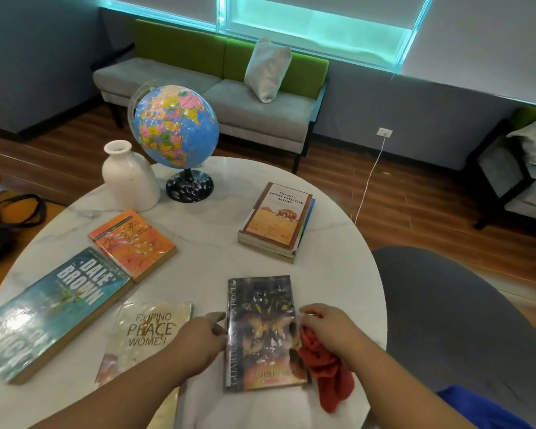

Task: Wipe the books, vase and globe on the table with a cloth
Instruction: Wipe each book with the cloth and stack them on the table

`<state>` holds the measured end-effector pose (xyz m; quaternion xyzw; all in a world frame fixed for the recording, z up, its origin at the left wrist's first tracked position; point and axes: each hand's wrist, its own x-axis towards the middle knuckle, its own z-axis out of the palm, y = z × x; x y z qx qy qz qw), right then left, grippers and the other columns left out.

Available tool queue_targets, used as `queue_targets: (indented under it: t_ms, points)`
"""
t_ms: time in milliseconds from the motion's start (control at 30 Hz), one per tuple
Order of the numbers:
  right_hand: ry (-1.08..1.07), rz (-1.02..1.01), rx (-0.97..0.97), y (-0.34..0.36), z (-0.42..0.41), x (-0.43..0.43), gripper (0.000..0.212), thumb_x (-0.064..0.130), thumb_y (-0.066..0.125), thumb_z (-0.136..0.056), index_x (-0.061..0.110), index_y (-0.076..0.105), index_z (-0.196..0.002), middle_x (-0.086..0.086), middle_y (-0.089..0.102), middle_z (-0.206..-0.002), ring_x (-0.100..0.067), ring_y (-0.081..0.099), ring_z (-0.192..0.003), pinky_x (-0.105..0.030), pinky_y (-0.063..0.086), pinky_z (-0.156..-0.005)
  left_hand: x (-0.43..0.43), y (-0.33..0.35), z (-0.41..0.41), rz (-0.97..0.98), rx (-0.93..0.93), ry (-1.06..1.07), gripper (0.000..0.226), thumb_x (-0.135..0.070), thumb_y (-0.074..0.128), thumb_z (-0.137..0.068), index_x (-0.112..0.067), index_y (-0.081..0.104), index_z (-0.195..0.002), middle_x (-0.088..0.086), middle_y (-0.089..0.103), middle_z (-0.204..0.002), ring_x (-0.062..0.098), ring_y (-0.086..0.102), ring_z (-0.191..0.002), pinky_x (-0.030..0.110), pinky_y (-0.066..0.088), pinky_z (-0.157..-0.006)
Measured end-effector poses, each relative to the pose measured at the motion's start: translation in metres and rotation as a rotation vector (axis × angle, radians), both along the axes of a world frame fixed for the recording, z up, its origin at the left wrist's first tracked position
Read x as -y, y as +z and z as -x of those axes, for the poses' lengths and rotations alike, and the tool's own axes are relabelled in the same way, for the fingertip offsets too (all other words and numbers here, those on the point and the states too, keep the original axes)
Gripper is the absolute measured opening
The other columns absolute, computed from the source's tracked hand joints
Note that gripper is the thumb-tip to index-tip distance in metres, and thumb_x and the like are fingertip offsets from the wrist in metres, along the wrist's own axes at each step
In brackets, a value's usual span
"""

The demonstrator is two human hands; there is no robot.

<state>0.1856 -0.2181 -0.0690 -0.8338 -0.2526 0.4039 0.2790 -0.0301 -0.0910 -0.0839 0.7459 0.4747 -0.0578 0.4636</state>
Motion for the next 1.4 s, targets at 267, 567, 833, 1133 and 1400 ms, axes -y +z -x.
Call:
queue_targets:
  t_ms: [267, 567, 833, 1133, 1400]
  points:
    - [0.327, -0.177, 0.371, -0.020, 0.036, 0.034, 0.040, 0.024, 0.064, -0.081, 0.029, 0.047, -0.117, 0.014, 0.038, -0.116, -0.005, 0.046, -0.102, -0.007, 0.037, -0.081, 0.023, -0.001, 0.004, -0.315, -0.057, -0.311, 0.107, -0.045, 0.077, -0.074, -0.020, 0.011, -0.154, -0.010, 0.003, -0.159, 0.011, 0.031, -0.138, 0.018, 0.030, -0.107]
    - [0.515, -0.139, 0.500, -0.038, 0.034, 0.028, 0.047, 0.022, 0.054, -0.094, 0.033, 0.047, -0.139, 0.018, 0.042, -0.133, -0.004, 0.036, -0.119, -0.012, 0.034, -0.098, 0.016, -0.005, 0.000, -0.407, -0.123, -0.428, 0.106, -0.048, 0.075, -0.076, -0.015, 0.012, -0.154, -0.010, 0.000, -0.160, 0.015, 0.021, -0.142, 0.027, 0.027, -0.115]
    - [0.693, -0.170, 0.490, -0.029, 0.023, 0.018, 0.055, 0.006, 0.049, -0.088, 0.035, 0.054, -0.135, 0.023, 0.051, -0.133, -0.005, 0.036, -0.119, -0.012, 0.029, -0.102, 0.014, -0.009, -0.001, -0.434, -0.127, -0.448, 0.106, -0.050, 0.075, -0.075, -0.014, 0.013, -0.154, -0.009, 0.002, -0.160, 0.017, 0.023, -0.141, 0.030, 0.029, -0.114]
    - [0.734, -0.144, 0.498, -0.029, 0.016, 0.015, 0.062, 0.004, 0.046, -0.079, 0.038, 0.058, -0.129, 0.024, 0.058, -0.127, -0.003, 0.039, -0.111, -0.008, 0.029, -0.097, 0.013, -0.008, 0.001, -0.441, -0.126, -0.458, 0.106, -0.052, 0.073, -0.076, -0.016, 0.010, -0.154, -0.011, 0.000, -0.160, 0.016, 0.024, -0.139, 0.029, 0.031, -0.112]
    - [0.738, -0.108, 0.482, -0.017, 0.013, 0.006, 0.056, 0.007, 0.047, -0.087, 0.040, 0.055, -0.132, 0.037, 0.049, -0.120, -0.006, 0.041, -0.115, -0.019, 0.035, -0.101, 0.013, -0.008, 0.001, -0.441, -0.108, -0.447, 0.105, -0.051, 0.073, -0.075, -0.017, 0.013, -0.154, -0.011, 0.002, -0.160, 0.015, 0.024, -0.140, 0.029, 0.031, -0.112]
